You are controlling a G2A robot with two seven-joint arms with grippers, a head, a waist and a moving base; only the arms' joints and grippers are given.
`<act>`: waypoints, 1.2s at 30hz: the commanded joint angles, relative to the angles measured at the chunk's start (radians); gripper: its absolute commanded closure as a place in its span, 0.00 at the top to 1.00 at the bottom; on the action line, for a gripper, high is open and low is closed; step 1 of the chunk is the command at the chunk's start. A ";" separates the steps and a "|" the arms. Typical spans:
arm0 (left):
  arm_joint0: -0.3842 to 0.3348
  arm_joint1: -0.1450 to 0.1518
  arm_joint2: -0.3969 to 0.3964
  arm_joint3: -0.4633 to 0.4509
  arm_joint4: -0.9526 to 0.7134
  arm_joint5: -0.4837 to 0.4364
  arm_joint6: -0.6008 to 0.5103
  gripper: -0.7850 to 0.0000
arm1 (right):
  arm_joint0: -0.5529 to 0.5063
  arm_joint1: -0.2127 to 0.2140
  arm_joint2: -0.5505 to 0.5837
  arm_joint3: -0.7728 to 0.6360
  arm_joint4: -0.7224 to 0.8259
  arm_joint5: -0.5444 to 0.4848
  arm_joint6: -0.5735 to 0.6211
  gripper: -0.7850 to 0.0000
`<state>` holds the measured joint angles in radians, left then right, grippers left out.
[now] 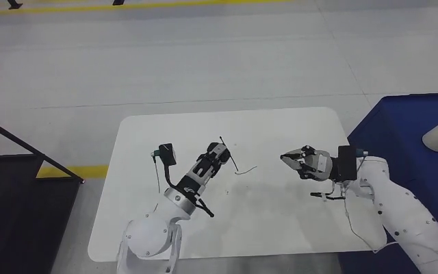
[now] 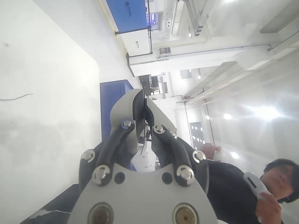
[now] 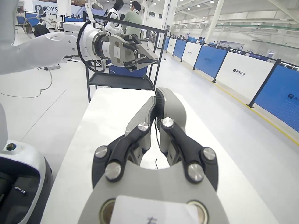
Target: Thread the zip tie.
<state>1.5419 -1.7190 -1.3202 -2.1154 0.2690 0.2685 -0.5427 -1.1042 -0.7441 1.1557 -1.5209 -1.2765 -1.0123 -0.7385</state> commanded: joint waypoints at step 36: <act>0.009 0.026 0.065 0.064 -0.118 -0.741 0.073 0.00 | -0.157 -0.034 -0.057 -0.276 0.006 0.160 0.050 0.00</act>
<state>1.5468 -1.6952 -1.2641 -2.0527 0.1045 -0.4310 -0.4803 -1.2575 -0.7774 1.0968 -1.7698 -1.2308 -0.8598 -0.6870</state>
